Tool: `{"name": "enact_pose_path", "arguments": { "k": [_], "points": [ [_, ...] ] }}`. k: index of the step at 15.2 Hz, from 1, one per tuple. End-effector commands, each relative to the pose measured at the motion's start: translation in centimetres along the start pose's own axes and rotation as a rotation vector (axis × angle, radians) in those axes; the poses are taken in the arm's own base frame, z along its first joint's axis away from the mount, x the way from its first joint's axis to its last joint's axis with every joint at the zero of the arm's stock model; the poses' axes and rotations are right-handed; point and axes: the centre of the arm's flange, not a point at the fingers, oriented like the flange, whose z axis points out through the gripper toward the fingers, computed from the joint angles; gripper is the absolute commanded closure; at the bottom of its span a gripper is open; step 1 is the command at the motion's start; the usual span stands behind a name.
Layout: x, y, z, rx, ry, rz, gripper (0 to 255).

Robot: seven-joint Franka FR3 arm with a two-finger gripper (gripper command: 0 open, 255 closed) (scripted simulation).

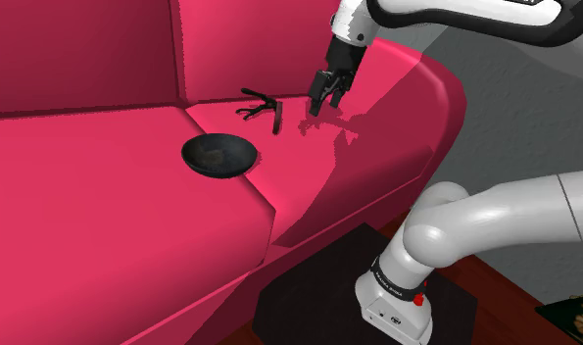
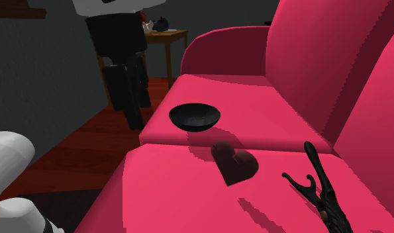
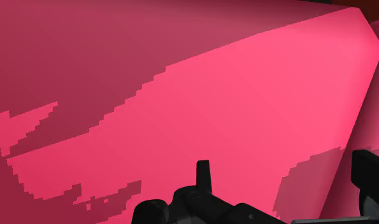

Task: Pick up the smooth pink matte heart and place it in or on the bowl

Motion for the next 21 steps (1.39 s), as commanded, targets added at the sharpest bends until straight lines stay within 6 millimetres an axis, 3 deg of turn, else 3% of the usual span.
{"name": "enact_pose_path", "arguments": {
  "k": [1, 6, 12, 21],
  "points": [
    [0.0, 0.0, 0.0, 0.000, 0.000, 0.000, 0],
    [7.1, -0.3, 2.4, 0.022, -0.068, 0.294, 0],
    [15.0, 1.9, 6.0, 0.048, -0.149, 0.647, 0],
    [14.6, 1.6, 10.0, 0.048, -0.151, 0.654, 0]
  ]
}}
